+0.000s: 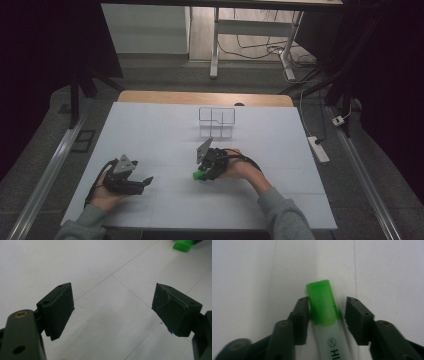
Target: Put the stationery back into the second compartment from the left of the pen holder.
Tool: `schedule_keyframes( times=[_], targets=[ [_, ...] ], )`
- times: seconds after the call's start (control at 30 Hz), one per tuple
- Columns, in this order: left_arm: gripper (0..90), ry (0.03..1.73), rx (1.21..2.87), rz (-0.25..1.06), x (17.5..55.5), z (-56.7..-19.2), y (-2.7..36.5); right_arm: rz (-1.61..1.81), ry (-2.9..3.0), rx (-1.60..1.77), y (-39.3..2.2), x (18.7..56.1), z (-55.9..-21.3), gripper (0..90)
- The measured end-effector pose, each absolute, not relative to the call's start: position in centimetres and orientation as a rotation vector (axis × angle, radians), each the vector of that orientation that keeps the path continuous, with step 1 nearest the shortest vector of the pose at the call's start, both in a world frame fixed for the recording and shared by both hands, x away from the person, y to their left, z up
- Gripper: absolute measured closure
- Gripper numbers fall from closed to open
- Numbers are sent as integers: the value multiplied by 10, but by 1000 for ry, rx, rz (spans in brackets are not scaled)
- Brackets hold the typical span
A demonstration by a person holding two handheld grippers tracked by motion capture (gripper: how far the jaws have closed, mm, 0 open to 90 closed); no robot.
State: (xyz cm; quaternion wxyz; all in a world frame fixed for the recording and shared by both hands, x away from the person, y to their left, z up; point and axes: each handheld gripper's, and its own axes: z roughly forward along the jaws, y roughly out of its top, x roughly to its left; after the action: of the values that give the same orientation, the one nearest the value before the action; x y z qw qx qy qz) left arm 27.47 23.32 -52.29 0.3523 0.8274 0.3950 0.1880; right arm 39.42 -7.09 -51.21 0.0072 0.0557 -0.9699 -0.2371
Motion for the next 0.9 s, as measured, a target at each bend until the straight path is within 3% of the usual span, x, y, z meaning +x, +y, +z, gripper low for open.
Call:
schedule_keyframes(
  times=[0.1, 0.9],
  targets=[
    [176, 1024, 2135, 487, 274, -523, 234, -723, -3045, 205, -70, 392, -511, 662],
    [177, 1012, 2142, 505, 272, -523, 231, -865, -3073, 141, -77, 389, -492, 665]
  ],
)
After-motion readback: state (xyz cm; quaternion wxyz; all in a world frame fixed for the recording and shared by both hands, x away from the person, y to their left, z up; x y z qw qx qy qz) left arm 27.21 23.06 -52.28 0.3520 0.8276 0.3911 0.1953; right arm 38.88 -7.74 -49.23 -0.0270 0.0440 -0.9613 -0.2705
